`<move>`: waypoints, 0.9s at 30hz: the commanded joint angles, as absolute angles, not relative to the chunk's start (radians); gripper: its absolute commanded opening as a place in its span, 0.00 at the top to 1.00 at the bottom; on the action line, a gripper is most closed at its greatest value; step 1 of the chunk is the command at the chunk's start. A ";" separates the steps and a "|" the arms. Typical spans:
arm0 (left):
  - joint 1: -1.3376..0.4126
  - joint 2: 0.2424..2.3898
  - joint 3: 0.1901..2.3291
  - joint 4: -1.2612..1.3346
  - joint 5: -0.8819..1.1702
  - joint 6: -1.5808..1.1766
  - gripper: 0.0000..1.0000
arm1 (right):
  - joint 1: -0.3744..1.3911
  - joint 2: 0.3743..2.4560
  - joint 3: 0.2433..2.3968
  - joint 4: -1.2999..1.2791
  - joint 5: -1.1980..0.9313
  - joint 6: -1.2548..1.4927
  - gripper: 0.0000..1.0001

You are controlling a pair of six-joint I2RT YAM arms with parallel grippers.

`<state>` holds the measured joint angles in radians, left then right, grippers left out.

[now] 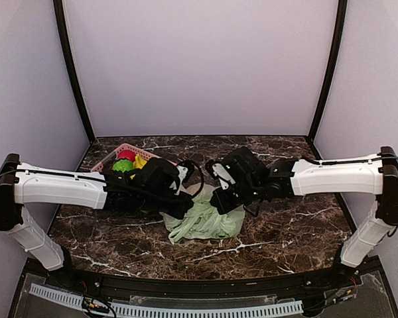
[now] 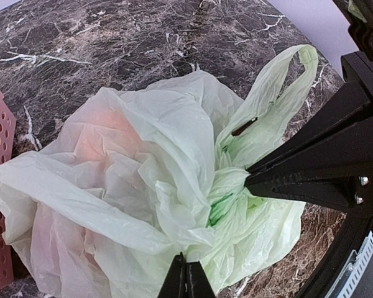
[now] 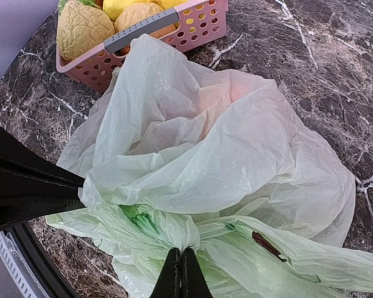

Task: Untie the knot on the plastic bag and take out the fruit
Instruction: Untie the bag handles from the takeout bag.

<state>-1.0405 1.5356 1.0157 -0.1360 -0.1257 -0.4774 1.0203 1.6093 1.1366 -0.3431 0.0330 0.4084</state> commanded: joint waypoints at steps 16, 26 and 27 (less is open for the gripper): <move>-0.970 1.429 0.928 -0.114 -0.152 -0.569 0.99 | 0.977 1.440 0.980 -0.322 0.120 0.494 1.00; -0.967 1.408 0.910 -0.073 -0.069 -0.516 0.99 | 0.975 1.412 0.944 -0.285 0.083 0.513 1.00; -0.966 1.401 0.915 -0.073 -0.065 -0.504 0.95 | 0.975 1.409 0.947 -0.285 0.081 0.511 1.00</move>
<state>-0.9741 1.4506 0.9112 -0.0872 -0.1047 -0.5556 0.9833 1.4448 0.9565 -0.3008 0.0841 0.5041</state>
